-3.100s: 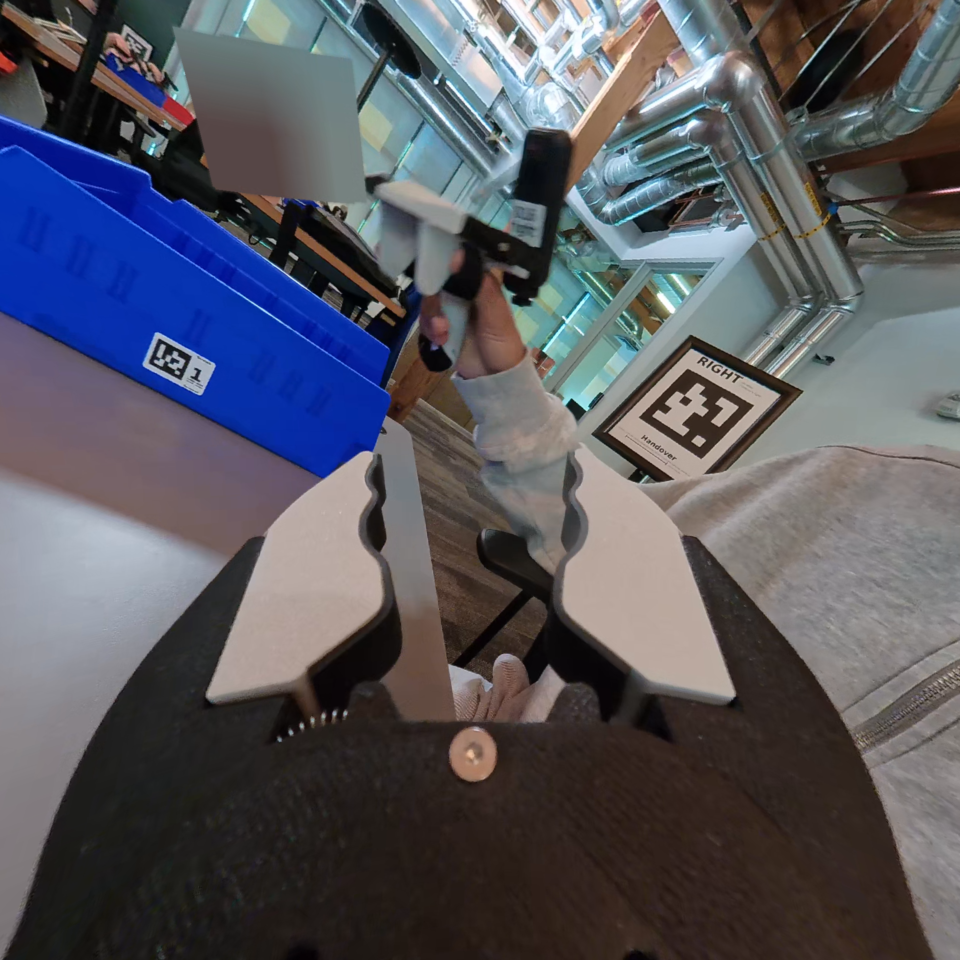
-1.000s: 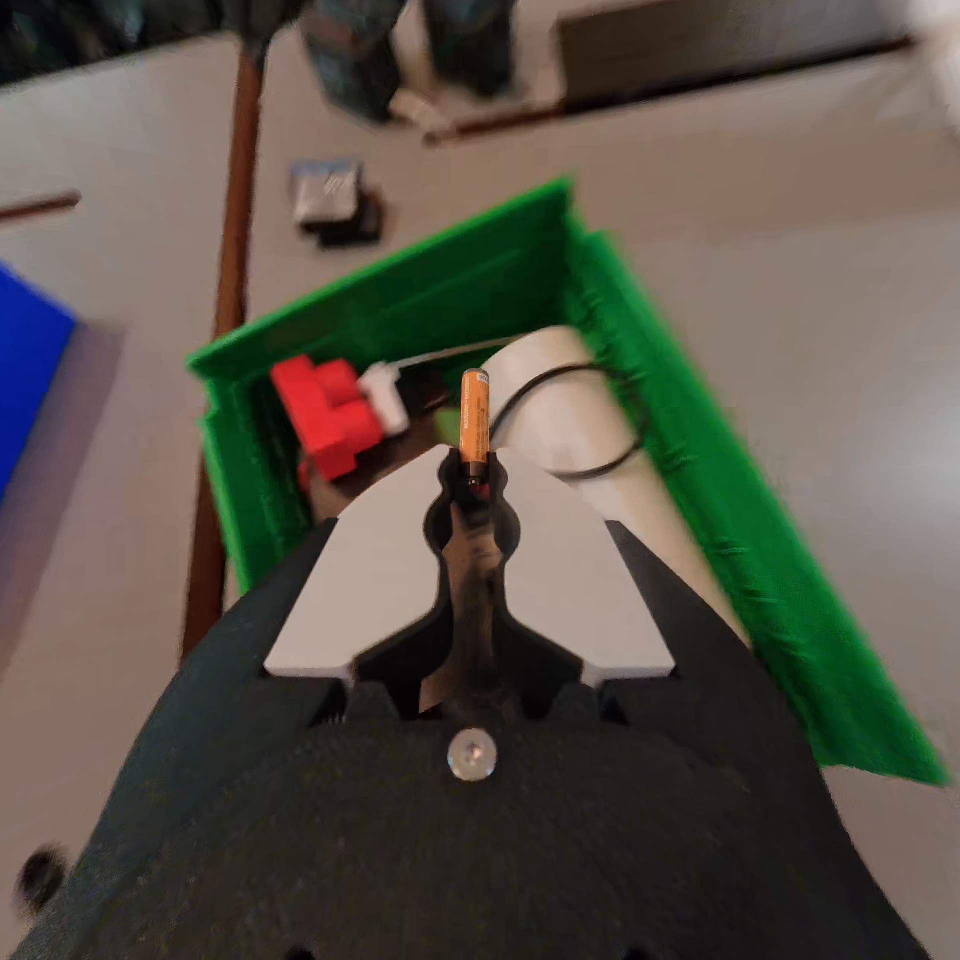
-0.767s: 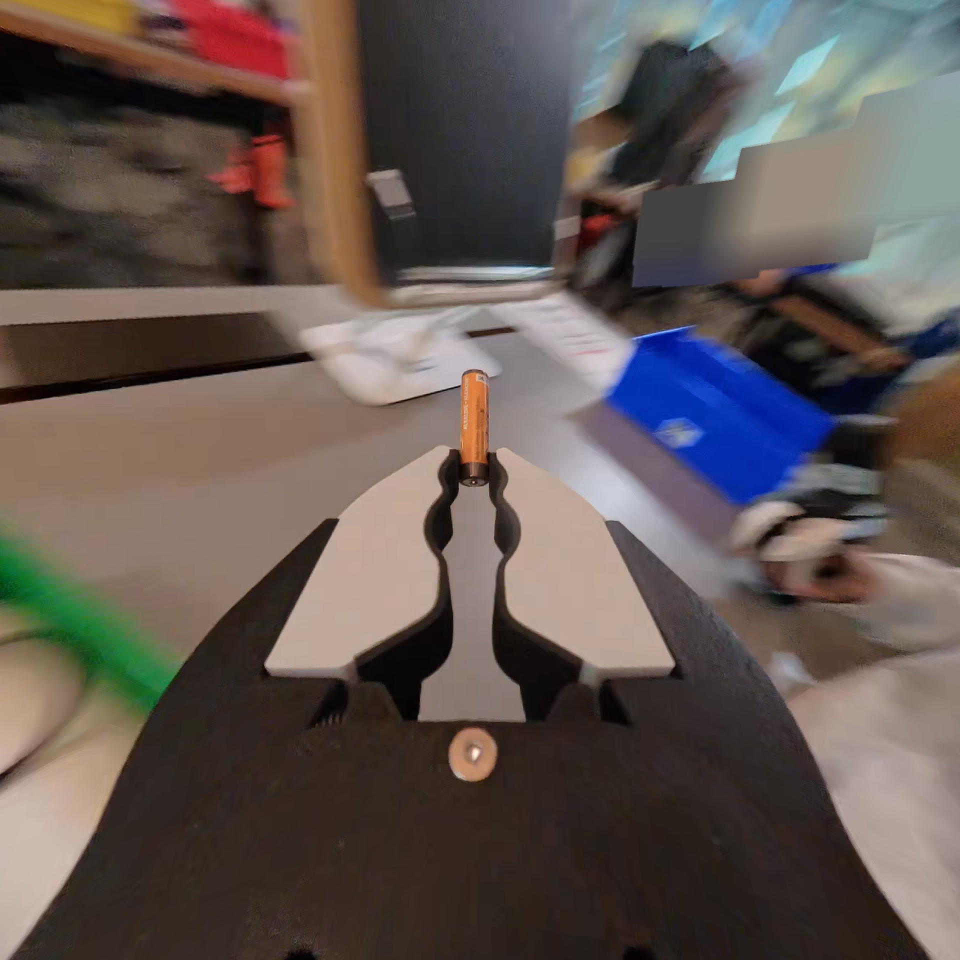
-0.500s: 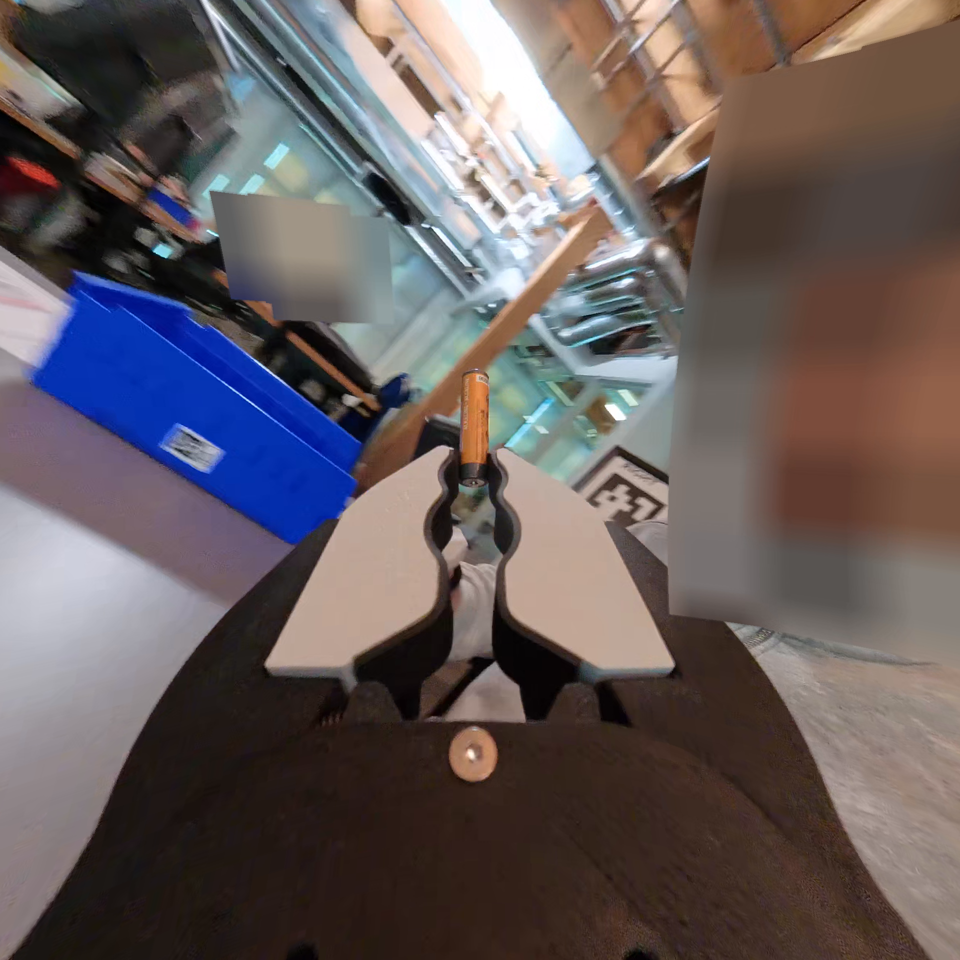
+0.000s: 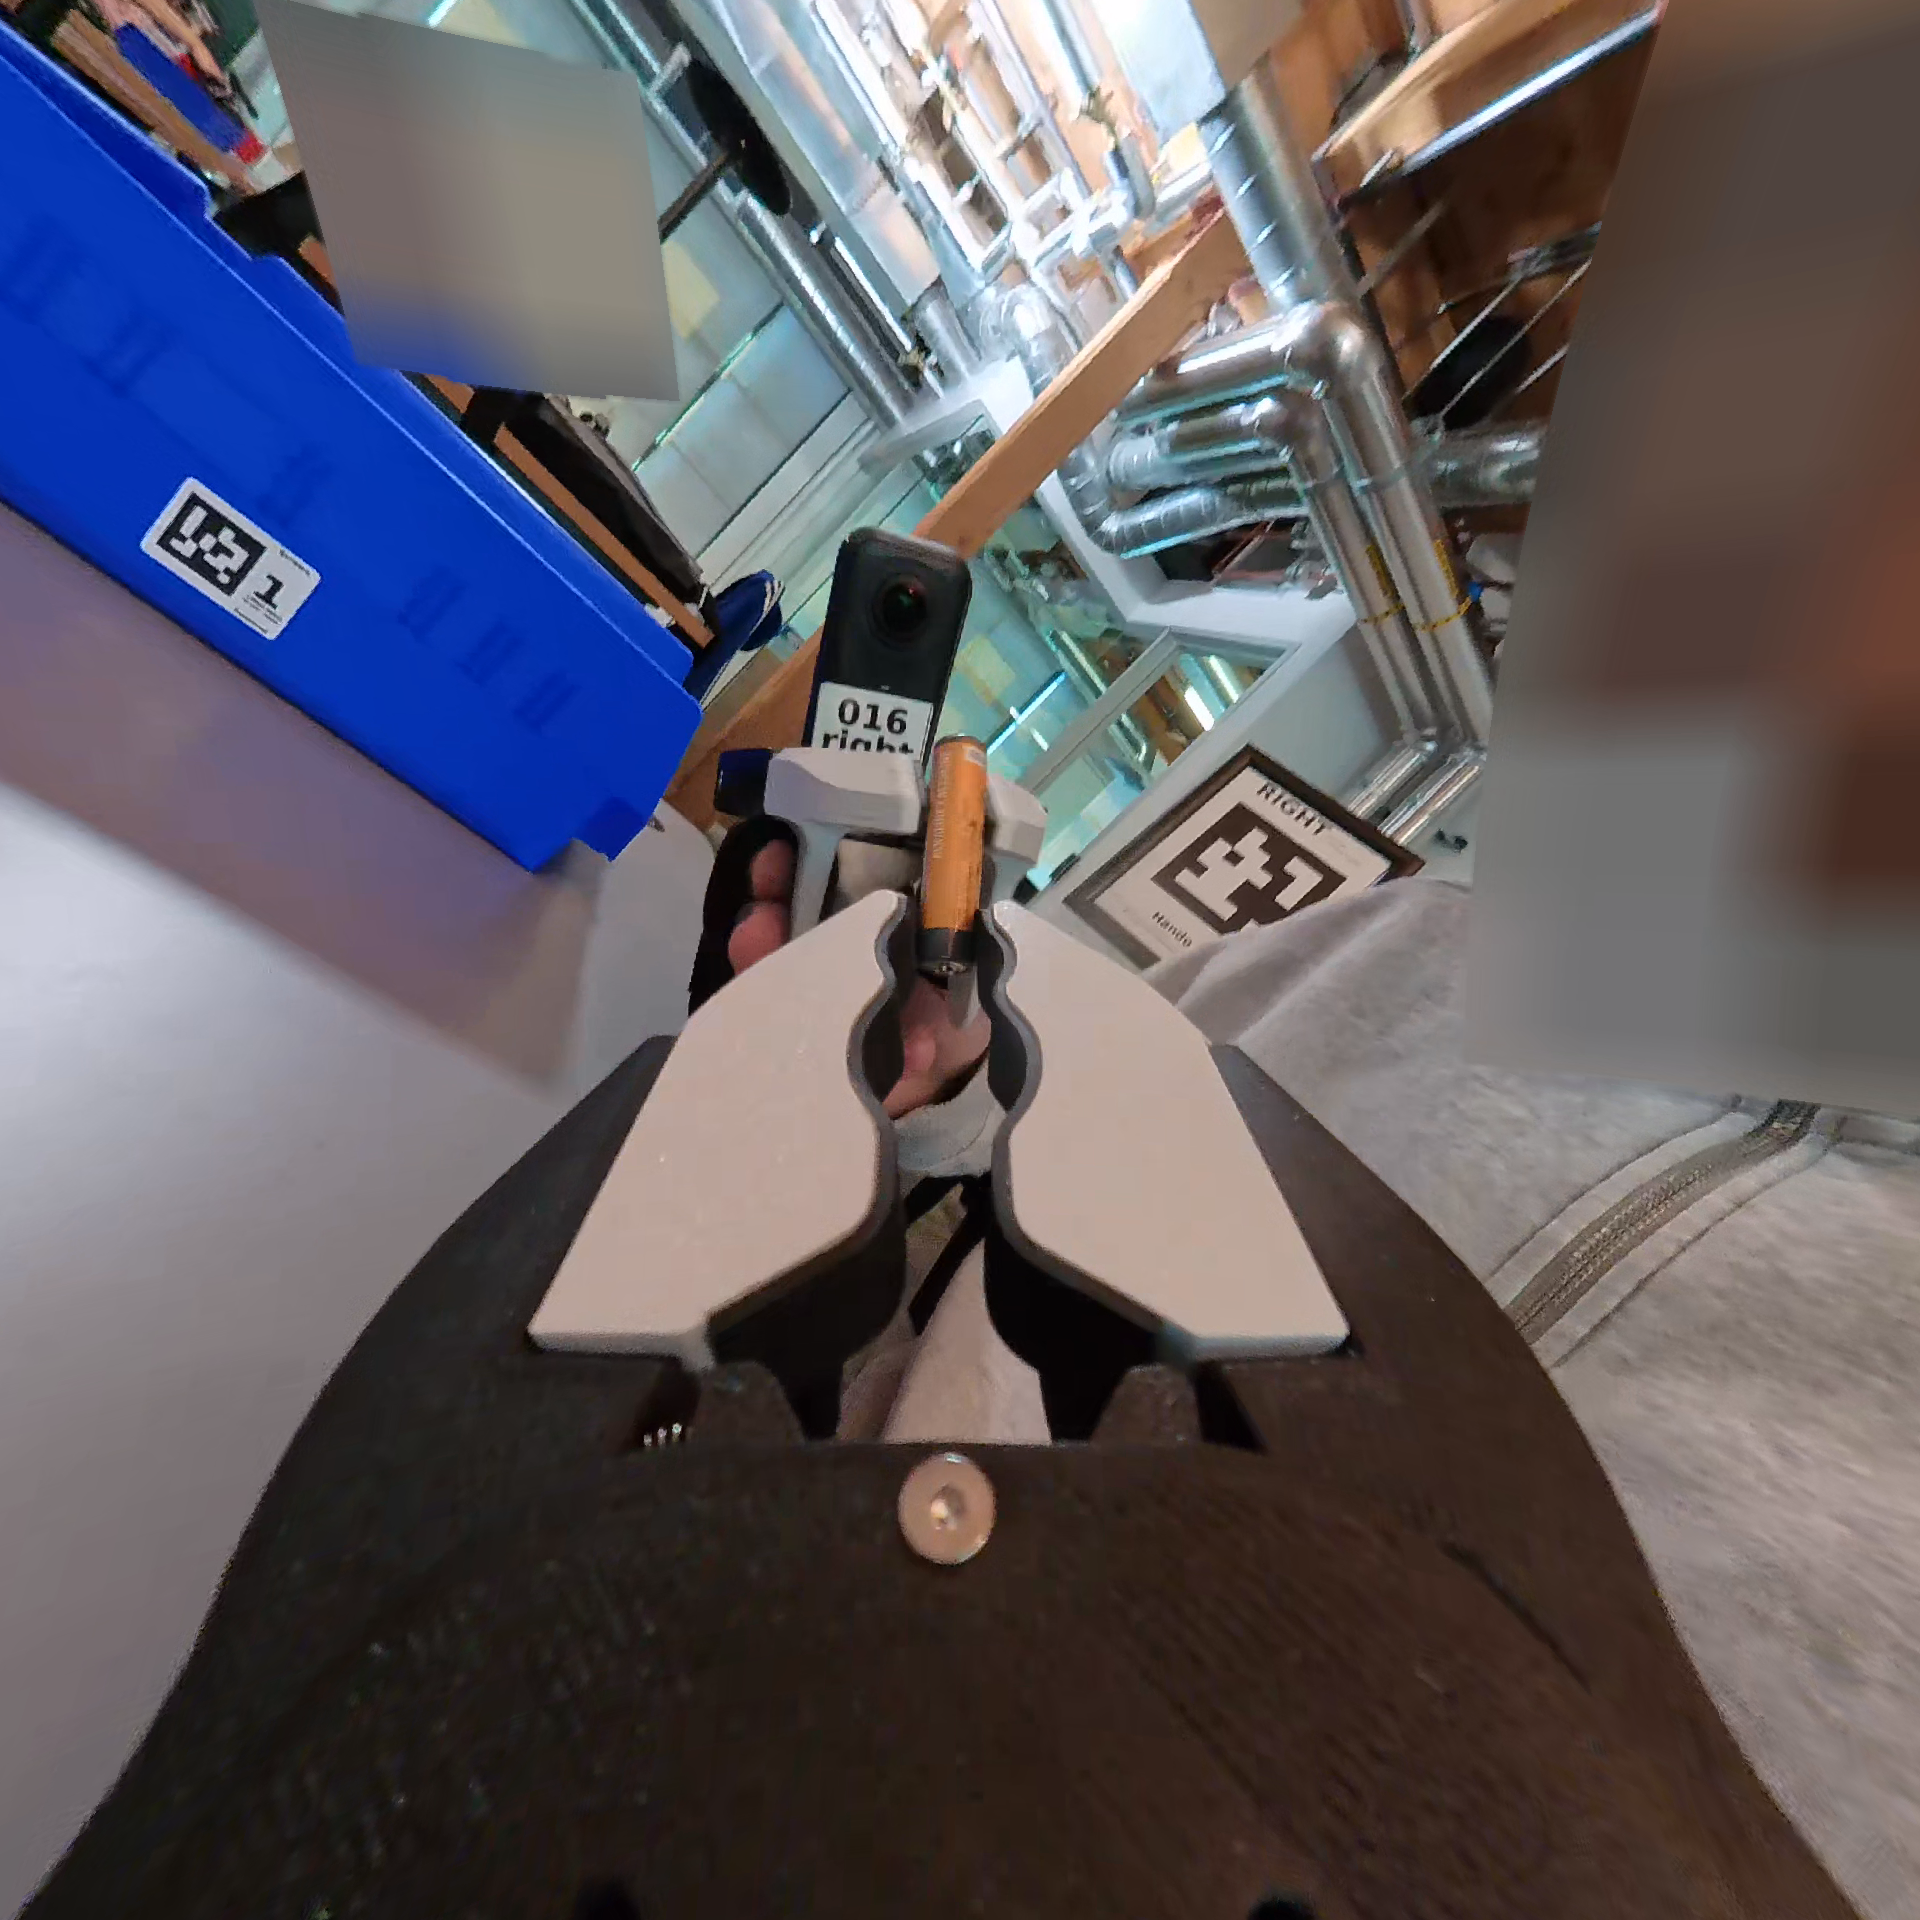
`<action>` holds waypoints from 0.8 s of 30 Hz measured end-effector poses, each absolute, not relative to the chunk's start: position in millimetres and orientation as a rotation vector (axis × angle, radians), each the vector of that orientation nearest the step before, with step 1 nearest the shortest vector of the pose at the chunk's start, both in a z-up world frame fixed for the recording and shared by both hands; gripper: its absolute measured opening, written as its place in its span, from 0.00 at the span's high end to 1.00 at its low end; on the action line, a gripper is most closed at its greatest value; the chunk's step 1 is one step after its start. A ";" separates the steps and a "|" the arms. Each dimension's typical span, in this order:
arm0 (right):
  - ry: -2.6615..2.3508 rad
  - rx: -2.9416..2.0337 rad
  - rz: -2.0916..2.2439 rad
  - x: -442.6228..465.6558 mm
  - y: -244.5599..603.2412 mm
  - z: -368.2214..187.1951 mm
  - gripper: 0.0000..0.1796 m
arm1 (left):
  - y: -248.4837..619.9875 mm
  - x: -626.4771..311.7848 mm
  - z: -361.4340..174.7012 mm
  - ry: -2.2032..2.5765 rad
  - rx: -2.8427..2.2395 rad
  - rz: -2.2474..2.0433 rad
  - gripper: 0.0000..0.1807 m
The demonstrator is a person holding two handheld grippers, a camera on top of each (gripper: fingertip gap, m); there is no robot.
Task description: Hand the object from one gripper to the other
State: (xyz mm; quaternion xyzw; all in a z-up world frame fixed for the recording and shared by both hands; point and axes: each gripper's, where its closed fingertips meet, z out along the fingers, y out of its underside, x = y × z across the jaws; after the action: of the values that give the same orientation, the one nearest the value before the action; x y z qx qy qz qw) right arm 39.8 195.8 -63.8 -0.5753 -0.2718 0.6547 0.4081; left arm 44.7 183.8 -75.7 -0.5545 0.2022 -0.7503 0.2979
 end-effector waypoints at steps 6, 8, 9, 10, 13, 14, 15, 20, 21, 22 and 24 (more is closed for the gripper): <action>-0.758 -1.471 1.650 37.1 191.1 -71.5 0.94 | 175.4 53.9 -87.2 0.647 -1.541 -1.906 0.94; -0.777 -1.479 1.642 36.4 189.9 -73.5 0.94 | 174.1 54.9 -90.1 0.670 -1.564 -1.890 0.94; -0.783 -1.481 1.637 36.3 189.8 -73.9 0.94 | 174.0 55.0 -90.7 0.676 -1.567 -1.878 0.94; -0.791 -1.483 1.631 36.1 189.6 -74.5 0.94 | 173.9 55.1 -91.5 0.681 -1.572 -1.872 0.94; -0.819 -1.481 1.615 36.0 187.9 -74.2 0.94 | 173.1 55.7 -94.6 0.674 -1.603 -1.909 0.91; -0.827 -1.480 1.609 36.1 187.5 -73.8 0.94 | 174.2 55.4 -95.5 0.656 -1.612 -1.925 0.88; -0.834 -1.480 1.604 36.2 187.2 -73.9 0.94 | 175.9 54.6 -95.5 0.634 -1.615 -1.936 0.84; -0.817 -1.516 1.697 38.5 185.7 -74.8 0.94 | 190.2 41.7 -87.3 0.705 -1.551 -1.673 0.71; -0.794 -1.532 1.746 38.8 185.6 -74.9 0.94 | 191.5 39.4 -85.7 0.772 -1.525 -1.554 0.67; -0.766 -1.551 1.797 38.9 185.8 -75.5 0.94 | 192.0 37.4 -84.3 0.840 -1.494 -1.428 0.64; -0.705 -1.590 1.892 38.1 185.9 -77.3 0.94 | 191.0 34.7 -79.6 0.955 -1.408 -1.184 0.61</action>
State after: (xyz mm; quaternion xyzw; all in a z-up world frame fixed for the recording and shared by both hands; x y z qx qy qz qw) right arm 38.1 185.9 -77.3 -0.5934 -0.2631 0.7065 0.2819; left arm 34.7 191.0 -79.6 -0.5845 0.3965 -0.4917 0.5092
